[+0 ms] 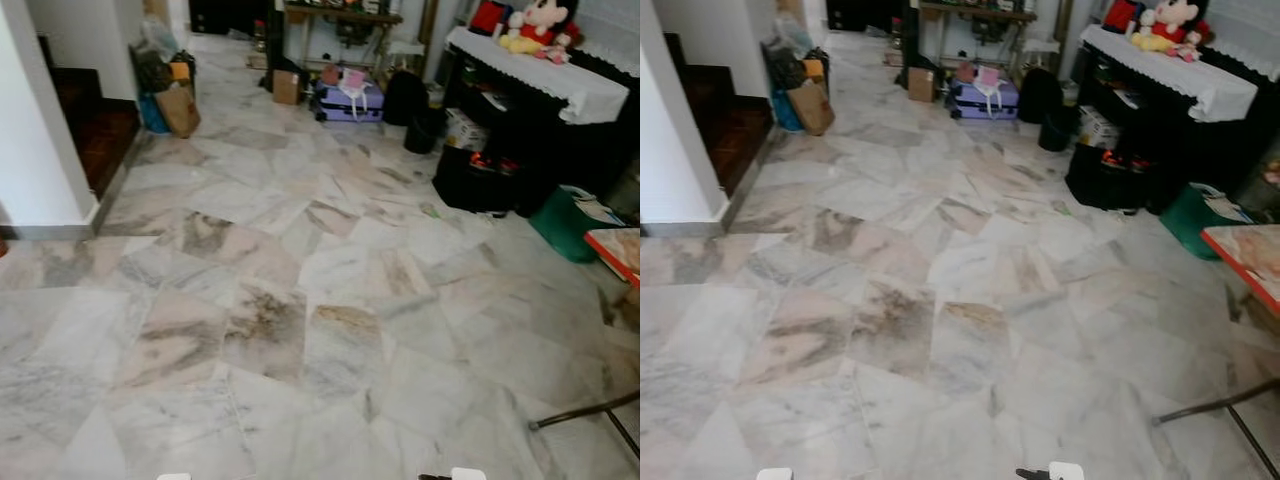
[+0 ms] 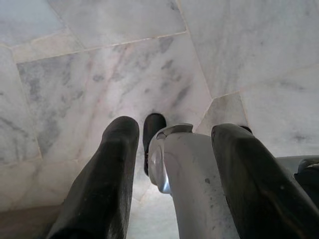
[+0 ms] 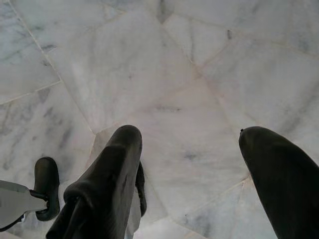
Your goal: Hang hanger
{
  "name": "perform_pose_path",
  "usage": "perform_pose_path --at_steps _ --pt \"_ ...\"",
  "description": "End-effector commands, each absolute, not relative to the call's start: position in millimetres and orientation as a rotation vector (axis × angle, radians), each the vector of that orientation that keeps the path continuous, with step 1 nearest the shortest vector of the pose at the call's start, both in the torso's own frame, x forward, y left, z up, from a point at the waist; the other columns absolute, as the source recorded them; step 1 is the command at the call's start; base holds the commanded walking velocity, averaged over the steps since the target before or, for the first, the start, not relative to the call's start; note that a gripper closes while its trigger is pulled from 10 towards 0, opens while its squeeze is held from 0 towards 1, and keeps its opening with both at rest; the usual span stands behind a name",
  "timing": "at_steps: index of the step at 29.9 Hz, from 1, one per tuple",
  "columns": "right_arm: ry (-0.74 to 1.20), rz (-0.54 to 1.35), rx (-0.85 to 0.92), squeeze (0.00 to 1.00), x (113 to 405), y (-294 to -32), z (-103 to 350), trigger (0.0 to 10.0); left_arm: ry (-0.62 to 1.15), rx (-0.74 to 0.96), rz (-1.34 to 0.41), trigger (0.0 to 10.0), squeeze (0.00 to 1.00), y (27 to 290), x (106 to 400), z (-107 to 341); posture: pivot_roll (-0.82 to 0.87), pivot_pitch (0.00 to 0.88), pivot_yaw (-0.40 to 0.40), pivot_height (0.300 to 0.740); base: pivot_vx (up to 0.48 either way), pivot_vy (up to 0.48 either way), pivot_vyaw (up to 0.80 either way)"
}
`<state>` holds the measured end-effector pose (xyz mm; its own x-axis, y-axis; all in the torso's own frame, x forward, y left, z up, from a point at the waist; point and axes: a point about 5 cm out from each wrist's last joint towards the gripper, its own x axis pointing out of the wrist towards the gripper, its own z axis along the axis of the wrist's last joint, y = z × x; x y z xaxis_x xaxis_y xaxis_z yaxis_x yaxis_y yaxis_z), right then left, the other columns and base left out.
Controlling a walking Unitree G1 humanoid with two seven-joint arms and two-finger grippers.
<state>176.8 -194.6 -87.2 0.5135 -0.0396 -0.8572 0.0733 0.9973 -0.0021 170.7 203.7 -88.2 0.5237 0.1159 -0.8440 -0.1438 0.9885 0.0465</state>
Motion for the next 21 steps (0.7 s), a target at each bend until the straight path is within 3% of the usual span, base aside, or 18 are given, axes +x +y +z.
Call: perform_pose_path --at_steps 1,11,17,21 --pt "0.943 -0.216 0.273 0.0 187 -207 -80 10.0 1.019 0.032 0.312 10.0 0.0 295 128 -77 0.33 0.0 0.011 0.74 0.0 0.0 -0.77" --pt "0.936 -0.214 0.284 0.0 186 -199 -82 10.0 1.043 0.046 0.309 10.0 0.0 284 118 -85 0.32 0.0 0.015 0.74 0.0 0.0 -0.77" --pt "0.936 -0.2 0.285 0.0 186 -195 -82 10.0 1.046 0.067 0.304 10.0 0.0 288 117 -83 0.32 0.0 0.019 0.74 0.0 -0.48 -0.77" --pt "0.934 -0.18 0.281 0.0 188 -191 -82 10.0 1.042 0.061 0.331 10.0 0.0 299 112 -80 0.32 0.0 0.022 0.74 0.0 0.0 -0.77"
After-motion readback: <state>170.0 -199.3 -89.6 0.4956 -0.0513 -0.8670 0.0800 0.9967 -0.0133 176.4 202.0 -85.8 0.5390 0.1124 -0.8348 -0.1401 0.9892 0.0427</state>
